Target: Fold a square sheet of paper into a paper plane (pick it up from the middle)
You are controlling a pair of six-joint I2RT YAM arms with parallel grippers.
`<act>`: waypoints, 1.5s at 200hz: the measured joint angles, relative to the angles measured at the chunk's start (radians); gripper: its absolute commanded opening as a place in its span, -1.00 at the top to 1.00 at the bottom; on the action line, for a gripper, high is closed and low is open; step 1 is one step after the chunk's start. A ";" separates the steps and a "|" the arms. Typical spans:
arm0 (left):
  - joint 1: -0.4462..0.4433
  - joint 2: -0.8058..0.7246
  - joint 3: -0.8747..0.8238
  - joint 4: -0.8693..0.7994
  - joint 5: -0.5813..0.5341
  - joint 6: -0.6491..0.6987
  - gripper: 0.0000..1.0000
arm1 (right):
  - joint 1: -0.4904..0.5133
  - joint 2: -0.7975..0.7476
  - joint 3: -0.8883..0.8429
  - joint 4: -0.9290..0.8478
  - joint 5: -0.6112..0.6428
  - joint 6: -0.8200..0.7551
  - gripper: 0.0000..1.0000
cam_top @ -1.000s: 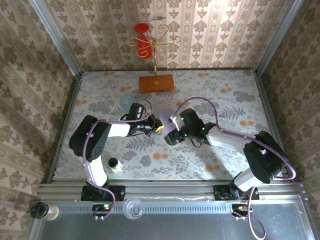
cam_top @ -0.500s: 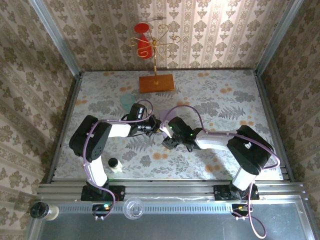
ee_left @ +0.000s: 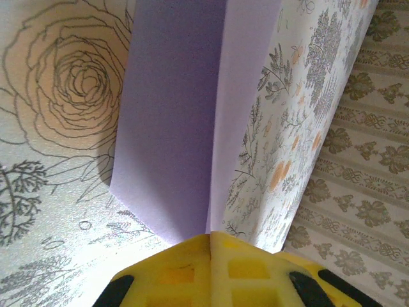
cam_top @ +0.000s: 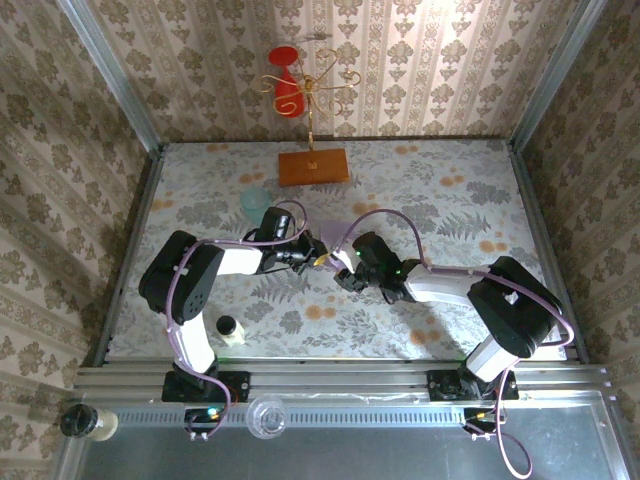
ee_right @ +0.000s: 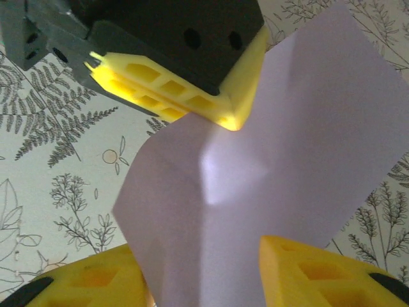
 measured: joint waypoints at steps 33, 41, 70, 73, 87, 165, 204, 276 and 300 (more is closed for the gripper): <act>0.000 0.000 0.000 0.000 0.000 0.000 1.00 | 0.000 0.000 0.000 0.000 -0.041 0.002 0.18; 0.000 0.000 0.000 0.000 0.000 0.000 1.00 | 0.000 0.000 0.000 0.000 -0.049 0.003 0.22; 0.000 0.000 0.000 0.000 0.000 0.000 1.00 | 0.000 0.000 0.001 -0.001 -0.071 0.002 0.45; 0.000 0.000 0.000 -0.001 0.000 0.000 1.00 | 0.000 0.000 0.001 -0.002 -0.074 0.006 0.49; 0.000 0.000 0.000 -0.004 0.000 0.000 0.80 | 0.000 0.000 0.003 -0.003 -0.087 0.007 0.64; 0.082 -0.148 -0.027 -0.175 -0.066 0.135 0.15 | -0.020 0.001 0.016 -0.028 -0.248 0.088 0.86; 0.053 -0.147 0.047 -0.253 -0.084 0.230 0.22 | -0.021 0.016 0.016 -0.041 -0.326 0.169 0.87; -0.010 0.058 0.239 -0.343 -0.087 0.328 0.59 | -0.037 0.063 0.016 -0.095 -0.421 0.244 0.86; -0.011 0.108 0.275 -0.378 -0.094 0.354 0.65 | -0.047 0.067 0.016 -0.109 -0.439 0.267 0.85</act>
